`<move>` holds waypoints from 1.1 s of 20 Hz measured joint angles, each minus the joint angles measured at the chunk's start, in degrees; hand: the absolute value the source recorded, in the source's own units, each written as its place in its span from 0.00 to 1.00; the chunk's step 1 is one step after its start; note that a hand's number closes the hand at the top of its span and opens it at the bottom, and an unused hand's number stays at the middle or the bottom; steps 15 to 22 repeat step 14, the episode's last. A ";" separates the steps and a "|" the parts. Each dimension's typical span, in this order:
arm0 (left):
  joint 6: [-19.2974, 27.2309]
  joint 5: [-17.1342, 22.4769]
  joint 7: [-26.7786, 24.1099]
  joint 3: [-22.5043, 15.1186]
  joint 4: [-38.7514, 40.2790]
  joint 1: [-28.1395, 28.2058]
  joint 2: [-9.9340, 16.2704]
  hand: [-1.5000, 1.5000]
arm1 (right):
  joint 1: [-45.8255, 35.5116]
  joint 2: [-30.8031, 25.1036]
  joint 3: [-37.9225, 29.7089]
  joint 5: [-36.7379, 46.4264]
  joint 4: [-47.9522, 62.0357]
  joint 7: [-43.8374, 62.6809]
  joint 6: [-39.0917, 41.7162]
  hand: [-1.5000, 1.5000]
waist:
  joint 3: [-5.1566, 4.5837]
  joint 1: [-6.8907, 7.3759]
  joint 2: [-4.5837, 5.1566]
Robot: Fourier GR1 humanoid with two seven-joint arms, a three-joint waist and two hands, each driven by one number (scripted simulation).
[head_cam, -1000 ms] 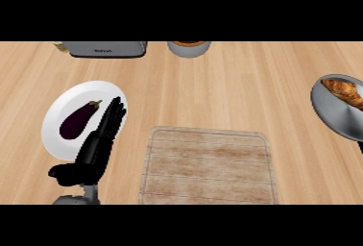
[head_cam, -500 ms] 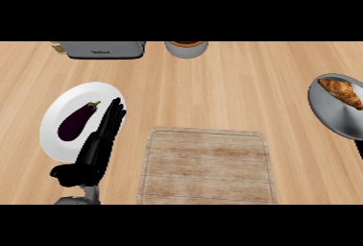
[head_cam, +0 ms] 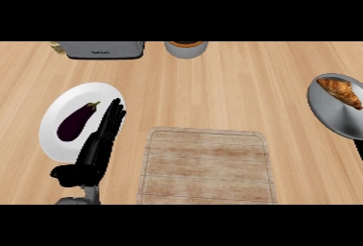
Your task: Pick the croissant from the cutting board and place it in the pan
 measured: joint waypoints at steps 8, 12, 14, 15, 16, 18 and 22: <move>-0.89 0.09 0.37 0.77 -0.04 -0.25 0.06 0.50 | 5.20 1.97 3.90 -3.27 -9.00 5.23 -2.54 0.00 | -0.01 0.03 0.02; -1.18 -0.07 0.61 0.97 0.27 -0.85 -0.09 0.50 | 5.65 1.86 5.75 -3.17 -9.02 4.13 -4.75 0.00 | 0.01 0.12 0.05; -0.52 -0.76 0.94 0.60 -0.03 -1.20 -0.49 0.50 | 5.97 2.05 6.62 -2.99 -10.38 4.42 -6.52 0.00 | 0.02 0.11 0.05; -0.52 -0.76 0.94 0.60 -0.03 -1.20 -0.49 0.50 | 5.97 2.05 6.62 -2.99 -10.38 4.42 -6.52 0.00 | 0.02 0.11 0.05; -0.52 -0.76 0.94 0.60 -0.03 -1.20 -0.49 0.50 | 5.97 2.05 6.62 -2.99 -10.38 4.42 -6.52 0.00 | 0.02 0.11 0.05; -0.52 -0.76 0.94 0.60 -0.03 -1.20 -0.49 0.50 | 5.97 2.05 6.62 -2.99 -10.38 4.42 -6.52 0.00 | 0.02 0.11 0.05; -0.52 -0.76 0.94 0.60 -0.03 -1.20 -0.49 0.50 | 5.97 2.05 6.62 -2.99 -10.38 4.42 -6.52 0.00 | 0.02 0.11 0.05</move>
